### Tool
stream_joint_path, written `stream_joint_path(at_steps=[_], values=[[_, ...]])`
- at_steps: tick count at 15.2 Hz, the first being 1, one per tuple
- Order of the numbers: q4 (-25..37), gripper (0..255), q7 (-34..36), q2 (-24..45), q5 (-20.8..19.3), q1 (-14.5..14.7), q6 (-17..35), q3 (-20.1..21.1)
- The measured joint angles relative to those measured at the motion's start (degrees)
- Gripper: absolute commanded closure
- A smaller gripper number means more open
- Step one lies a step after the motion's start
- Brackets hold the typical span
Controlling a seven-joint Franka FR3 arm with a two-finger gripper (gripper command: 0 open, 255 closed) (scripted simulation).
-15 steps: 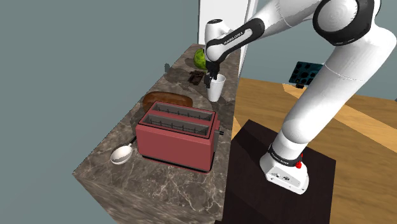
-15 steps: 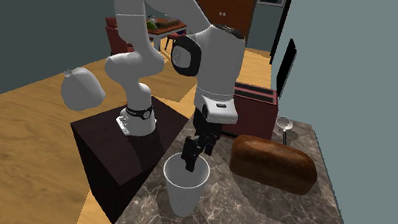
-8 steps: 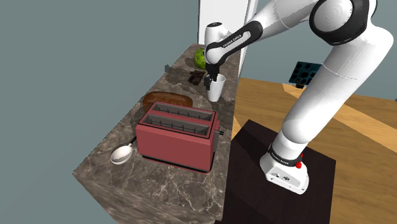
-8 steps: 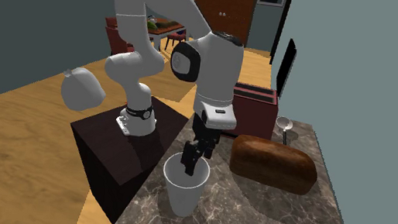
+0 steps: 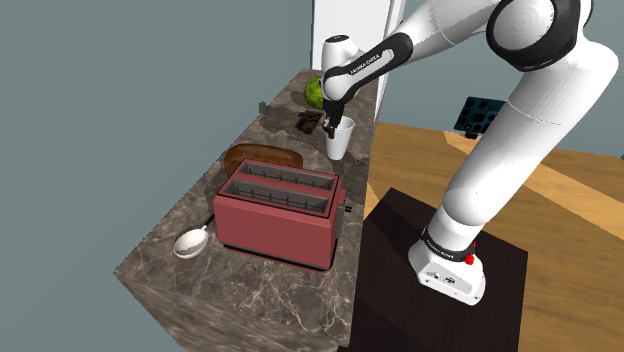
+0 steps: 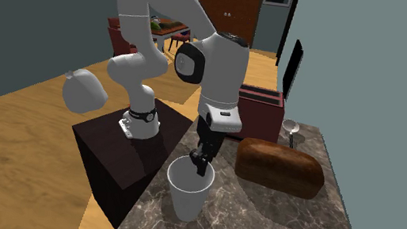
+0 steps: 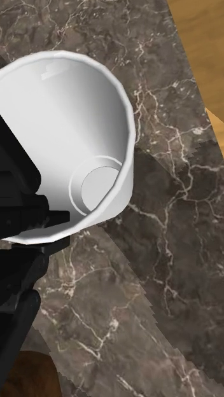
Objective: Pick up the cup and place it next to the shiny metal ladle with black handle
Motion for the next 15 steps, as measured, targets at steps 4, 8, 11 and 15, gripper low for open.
stream_joint_path(at_steps=[4,8,11,15], values=[[0.0,255,0.0,0.0,0.0,0.0,0.0,0.0],[1.3,255,-0.4,-1.2,0.3,0.1,-2.5,0.0],[2.3,255,-0.8,-2.3,0.4,0.1,-4.6,0.1],[4.0,255,-1.2,-3.8,0.7,0.2,-7.7,0.2]])
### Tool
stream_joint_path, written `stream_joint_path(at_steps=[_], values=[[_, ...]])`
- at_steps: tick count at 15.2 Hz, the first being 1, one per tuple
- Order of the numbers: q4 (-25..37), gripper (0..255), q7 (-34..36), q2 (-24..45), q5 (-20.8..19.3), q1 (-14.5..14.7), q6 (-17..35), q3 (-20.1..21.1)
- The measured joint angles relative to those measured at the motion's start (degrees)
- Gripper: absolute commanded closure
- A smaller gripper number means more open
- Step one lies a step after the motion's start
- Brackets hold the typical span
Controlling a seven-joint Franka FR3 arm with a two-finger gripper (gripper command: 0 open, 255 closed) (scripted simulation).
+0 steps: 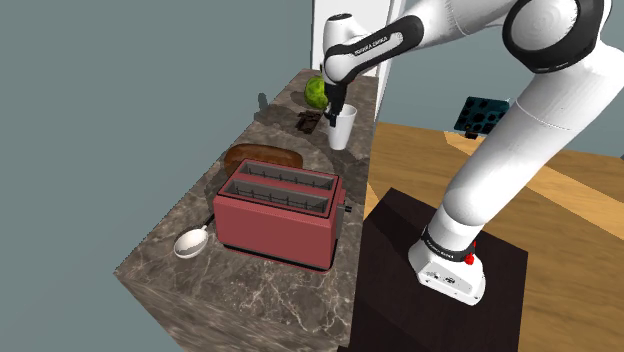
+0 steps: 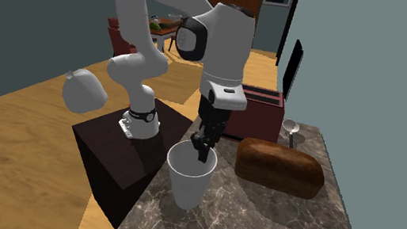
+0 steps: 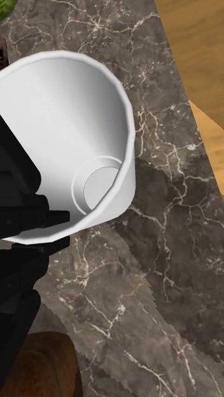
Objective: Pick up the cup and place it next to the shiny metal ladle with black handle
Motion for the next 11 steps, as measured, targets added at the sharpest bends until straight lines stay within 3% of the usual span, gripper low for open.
stream_joint_path(at_steps=[11], values=[[5.8,255,-1.0,-2.7,0.6,0.3,-8.5,0.3]])
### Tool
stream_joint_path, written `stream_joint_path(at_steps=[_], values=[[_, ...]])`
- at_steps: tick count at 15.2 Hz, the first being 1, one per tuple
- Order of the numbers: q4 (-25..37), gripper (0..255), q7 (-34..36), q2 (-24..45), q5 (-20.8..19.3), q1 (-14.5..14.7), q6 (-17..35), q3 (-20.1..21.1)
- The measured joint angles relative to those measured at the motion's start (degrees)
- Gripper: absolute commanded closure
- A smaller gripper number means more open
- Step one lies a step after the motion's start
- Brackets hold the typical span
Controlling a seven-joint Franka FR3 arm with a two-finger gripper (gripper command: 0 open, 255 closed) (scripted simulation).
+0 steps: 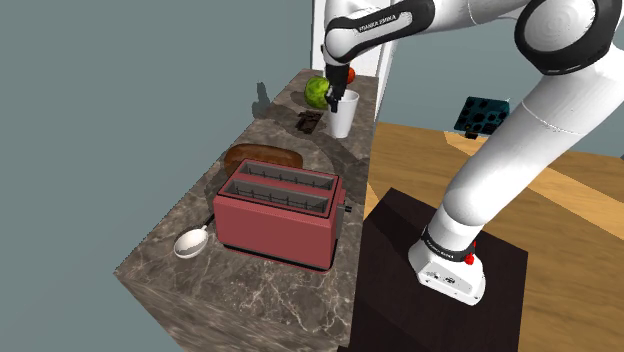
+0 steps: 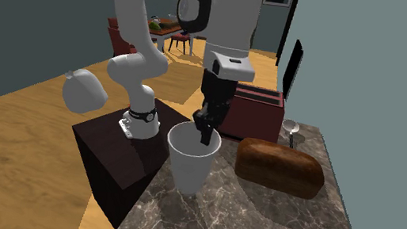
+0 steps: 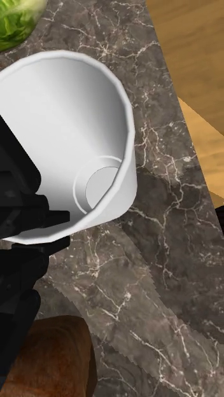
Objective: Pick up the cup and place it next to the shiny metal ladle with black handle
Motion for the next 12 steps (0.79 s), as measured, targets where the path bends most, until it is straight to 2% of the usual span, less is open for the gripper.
stream_joint_path(at_steps=[12], values=[[8.7,255,-1.3,-0.7,0.6,0.2,-9.4,0.2]])
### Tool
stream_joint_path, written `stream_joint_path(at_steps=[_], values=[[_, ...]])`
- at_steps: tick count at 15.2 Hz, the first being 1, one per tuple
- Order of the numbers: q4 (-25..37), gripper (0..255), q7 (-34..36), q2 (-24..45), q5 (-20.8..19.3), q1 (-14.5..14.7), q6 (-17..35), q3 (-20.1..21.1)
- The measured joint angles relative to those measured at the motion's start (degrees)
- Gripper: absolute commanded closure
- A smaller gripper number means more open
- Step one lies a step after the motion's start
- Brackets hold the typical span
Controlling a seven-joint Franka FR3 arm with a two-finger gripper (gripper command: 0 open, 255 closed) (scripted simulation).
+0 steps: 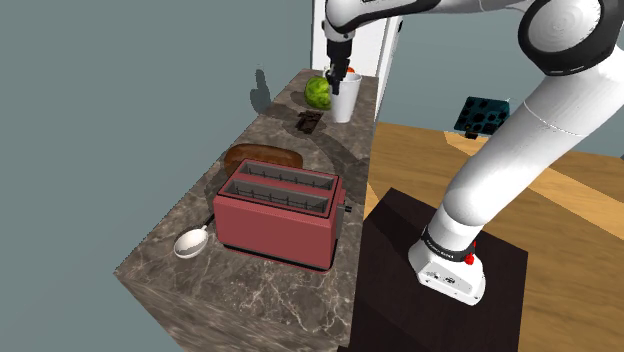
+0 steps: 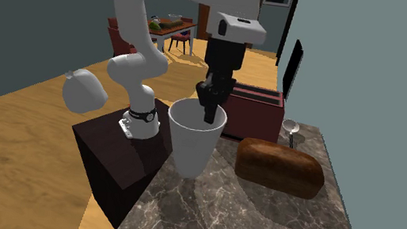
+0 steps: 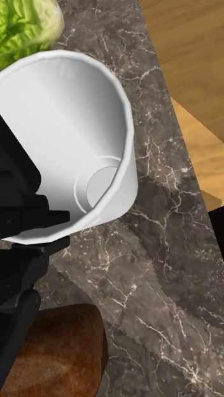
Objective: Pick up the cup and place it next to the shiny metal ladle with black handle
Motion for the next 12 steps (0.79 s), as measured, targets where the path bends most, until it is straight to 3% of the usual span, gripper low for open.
stream_joint_path(at_steps=[10,12], values=[[7.5,255,-0.9,0.2,0.3,0.1,-7.2,0.2],[6.7,255,0.4,-0.9,0.4,0.6,-7.7,1.1]])
